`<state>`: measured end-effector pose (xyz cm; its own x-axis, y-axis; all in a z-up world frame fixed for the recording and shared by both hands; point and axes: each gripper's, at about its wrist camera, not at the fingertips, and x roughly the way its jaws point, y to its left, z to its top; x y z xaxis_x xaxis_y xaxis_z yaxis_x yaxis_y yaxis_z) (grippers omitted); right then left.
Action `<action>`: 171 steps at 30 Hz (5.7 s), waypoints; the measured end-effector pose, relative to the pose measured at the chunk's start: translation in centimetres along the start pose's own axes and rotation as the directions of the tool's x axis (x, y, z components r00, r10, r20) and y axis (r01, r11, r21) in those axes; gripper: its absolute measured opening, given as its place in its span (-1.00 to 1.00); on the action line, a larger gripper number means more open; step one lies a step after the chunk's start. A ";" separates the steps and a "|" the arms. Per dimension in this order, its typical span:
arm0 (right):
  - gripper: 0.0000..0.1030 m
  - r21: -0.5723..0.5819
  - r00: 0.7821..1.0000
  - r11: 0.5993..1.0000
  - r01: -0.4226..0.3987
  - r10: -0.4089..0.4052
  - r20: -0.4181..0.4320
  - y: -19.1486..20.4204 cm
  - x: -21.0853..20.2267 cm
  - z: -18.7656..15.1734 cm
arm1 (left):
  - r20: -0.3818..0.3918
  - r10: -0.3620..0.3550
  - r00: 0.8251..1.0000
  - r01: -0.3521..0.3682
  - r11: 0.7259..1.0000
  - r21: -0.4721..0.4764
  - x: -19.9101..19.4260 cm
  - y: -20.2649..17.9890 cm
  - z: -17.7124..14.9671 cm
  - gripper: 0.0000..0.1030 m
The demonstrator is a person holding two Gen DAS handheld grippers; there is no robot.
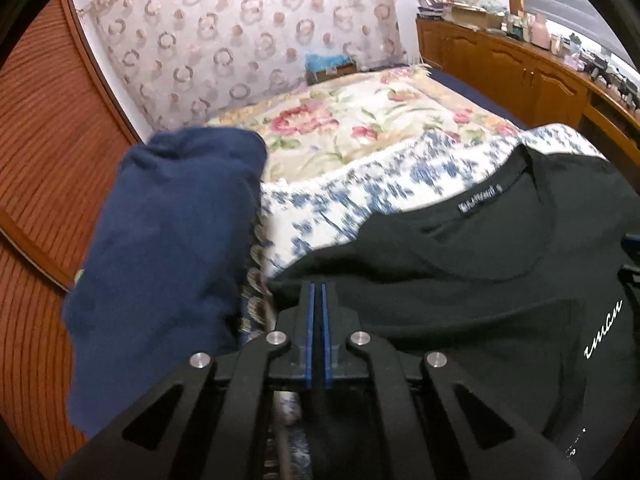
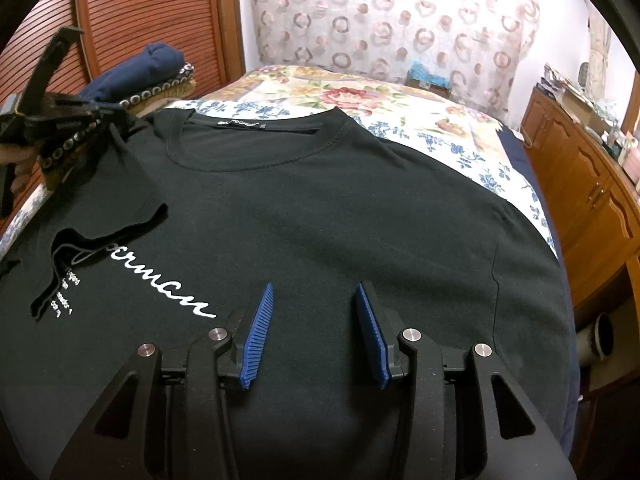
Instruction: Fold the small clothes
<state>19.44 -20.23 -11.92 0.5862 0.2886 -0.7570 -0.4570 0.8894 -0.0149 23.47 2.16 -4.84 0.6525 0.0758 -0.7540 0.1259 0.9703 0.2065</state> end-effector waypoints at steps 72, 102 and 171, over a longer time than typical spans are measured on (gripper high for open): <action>-0.06 0.216 0.987 0.964 0.157 -0.161 0.001 -12.7 -9.4 -8.2 | -0.011 -0.311 0.950 0.311 0.950 0.034 -4.5 -6.9 -10.3 0.71; -0.95 0.240 0.986 0.960 0.143 -0.158 0.043 -14.3 -11.1 -11.0 | 0.169 -0.256 0.952 0.275 0.956 -0.105 -9.0 -6.9 -11.4 0.71; -0.99 -0.107 0.985 0.992 -0.061 0.078 0.156 2.4 -4.6 7.3 | 0.252 -0.248 0.935 0.288 0.948 -0.138 -12.4 -5.8 -13.2 0.71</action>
<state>20.51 -16.83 -3.74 0.6463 0.4088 -0.6443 -0.5610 0.8269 -0.0381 4.80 -1.39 -4.86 0.7677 -0.2273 -0.5992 0.2040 0.9730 -0.1077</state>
